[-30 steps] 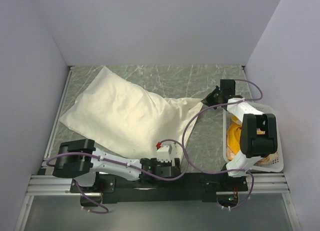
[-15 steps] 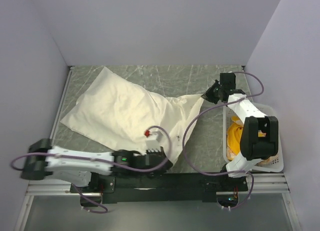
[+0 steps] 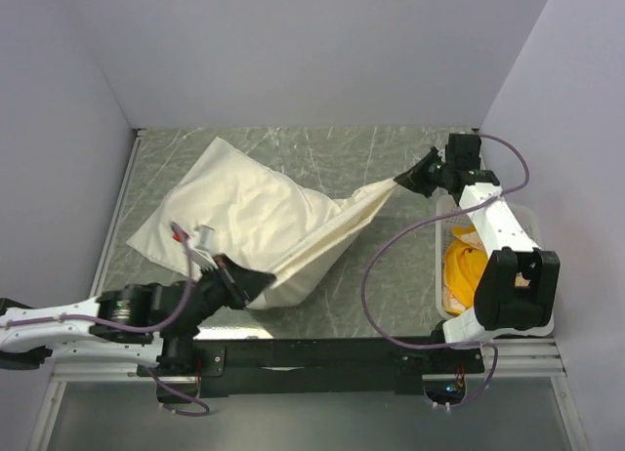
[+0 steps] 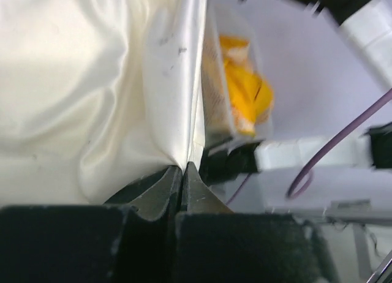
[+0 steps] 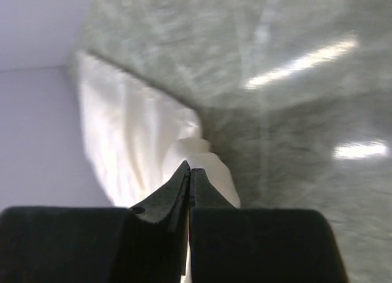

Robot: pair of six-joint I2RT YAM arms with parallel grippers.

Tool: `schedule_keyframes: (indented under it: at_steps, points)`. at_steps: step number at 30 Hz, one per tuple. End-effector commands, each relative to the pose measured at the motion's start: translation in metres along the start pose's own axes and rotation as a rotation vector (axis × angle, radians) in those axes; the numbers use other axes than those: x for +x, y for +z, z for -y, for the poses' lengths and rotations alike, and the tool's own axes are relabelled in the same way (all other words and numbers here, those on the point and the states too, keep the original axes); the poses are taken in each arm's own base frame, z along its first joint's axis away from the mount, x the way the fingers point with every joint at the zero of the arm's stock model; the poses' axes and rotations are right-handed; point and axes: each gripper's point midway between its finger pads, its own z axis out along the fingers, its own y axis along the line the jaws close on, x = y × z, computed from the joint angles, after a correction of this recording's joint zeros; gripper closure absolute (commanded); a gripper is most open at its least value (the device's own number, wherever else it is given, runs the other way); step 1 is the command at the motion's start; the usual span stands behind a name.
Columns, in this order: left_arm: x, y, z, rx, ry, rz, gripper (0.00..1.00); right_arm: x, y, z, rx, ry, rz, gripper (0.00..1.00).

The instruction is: Put the pillow into the pillowcase

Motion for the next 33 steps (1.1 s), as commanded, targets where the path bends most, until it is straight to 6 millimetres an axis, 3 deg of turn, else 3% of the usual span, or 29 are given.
schedule_keyframes:
  at_steps: [1, 2, 3, 4, 5, 6, 7, 8, 9, 12, 14, 16, 17, 19, 20, 22, 23, 24, 25, 26, 27, 28, 29, 30, 31, 32, 33]
  points:
    - [-0.137, -0.053, 0.068, 0.044, 0.008, 0.370, 0.99, -0.057, -0.067, -0.146, -0.439, -0.170, 0.243, 1.00]
    - [-0.155, -0.057, 0.078, 0.038, 0.055, 0.429, 0.99, -0.042, -0.075, -0.177, -0.516, -0.221, 0.209, 1.00]
    - [-0.170, -0.057, 0.086, -0.004, 0.114, 0.498, 0.99, -0.035, -0.094, -0.224, -0.609, -0.283, 0.211, 1.00]
    - [-0.205, -0.075, 0.116, 0.035, 0.171, 0.586, 0.99, -0.029, -0.104, -0.248, -0.656, -0.325, 0.216, 1.00]
    - [-0.220, -0.083, 0.129, 0.042, 0.220, 0.628, 0.99, -0.027, -0.114, -0.269, -0.696, -0.351, 0.227, 1.00]
    - [-0.228, -0.083, 0.148, 0.058, 0.279, 0.653, 0.99, -0.024, -0.137, -0.308, -0.779, -0.393, 0.241, 1.00]
    - [-0.261, -0.108, 0.167, 0.080, 0.314, 0.729, 0.99, -0.025, -0.151, -0.326, -0.826, -0.408, 0.256, 1.00]
    - [-0.272, -0.116, 0.179, 0.093, 0.367, 0.752, 0.99, -0.025, -0.166, -0.344, -0.877, -0.420, 0.273, 1.00]
    - [-0.290, -0.129, 0.200, 0.121, 0.427, 0.784, 0.99, -0.030, -0.196, -0.371, -0.981, -0.452, 0.329, 1.00]
    - [-0.306, -0.145, 0.235, 0.209, 0.491, 0.795, 0.99, -0.044, -0.238, -0.401, -1.093, -0.440, 0.427, 1.00]
    - [-0.288, -0.129, 0.248, 0.226, 0.588, 0.729, 0.99, -0.059, -0.255, -0.409, -1.091, -0.428, 0.518, 1.00]
    - [-0.279, -0.121, 0.254, 0.227, 0.615, 0.675, 0.99, -0.075, -0.235, -0.397, -0.988, -0.395, 0.507, 1.00]
    - [-0.258, -0.102, 0.253, 0.209, 0.689, 0.607, 0.99, -0.081, -0.223, -0.392, -0.956, -0.384, 0.488, 1.00]
    - [-0.235, -0.088, 0.255, 0.250, 0.701, 0.542, 0.99, -0.096, -0.189, -0.361, -0.798, -0.336, 0.458, 1.00]
    - [-0.223, -0.083, 0.253, 0.263, 0.715, 0.505, 0.99, -0.097, -0.163, -0.340, -0.719, -0.319, 0.424, 1.00]
    - [-0.194, -0.065, 0.250, 0.310, 0.688, 0.430, 0.99, -0.101, -0.131, -0.301, -0.565, -0.296, 0.400, 1.00]
    - [-0.175, -0.056, 0.253, 0.360, 0.703, 0.379, 0.99, -0.099, -0.111, -0.269, -0.474, -0.277, 0.371, 1.00]
    - [-0.151, -0.041, 0.248, 0.375, 0.689, 0.310, 0.99, -0.094, -0.101, -0.252, -0.426, -0.291, 0.354, 1.00]
    - [-0.143, -0.026, 0.241, 0.366, 0.683, 0.286, 0.99, -0.088, -0.095, -0.239, -0.395, -0.298, 0.345, 1.00]
    - [-0.122, -0.017, 0.241, 0.435, 0.679, 0.217, 0.99, -0.072, -0.081, -0.208, -0.319, -0.293, 0.325, 1.00]
    - [-0.092, 0.010, 0.224, 0.444, 0.619, 0.148, 0.99, -0.065, -0.075, -0.196, -0.298, -0.311, 0.330, 1.00]
    - [-0.094, 0.033, 0.203, 0.415, 0.581, 0.142, 0.99, -0.059, -0.069, -0.180, -0.262, -0.309, 0.327, 1.00]
    - [-0.080, 0.049, 0.190, 0.436, 0.541, 0.090, 0.99, -0.041, -0.054, -0.148, -0.204, -0.293, 0.283, 1.00]
    - [-0.041, 0.073, 0.152, 0.419, 0.474, -0.050, 0.99, -0.036, -0.048, -0.139, -0.206, -0.296, 0.277, 1.00]
    - [-0.055, 0.089, 0.138, 0.414, 0.415, -0.010, 0.99, -0.020, -0.033, -0.113, -0.160, -0.289, 0.233, 1.00]
    - [-0.048, 0.101, 0.119, 0.396, 0.371, -0.039, 0.99, -0.012, -0.026, -0.104, -0.144, -0.292, 0.217, 1.00]
    - [-0.029, 0.112, 0.085, 0.354, 0.297, -0.113, 0.99, -0.002, -0.018, -0.101, -0.142, -0.317, 0.204, 1.00]
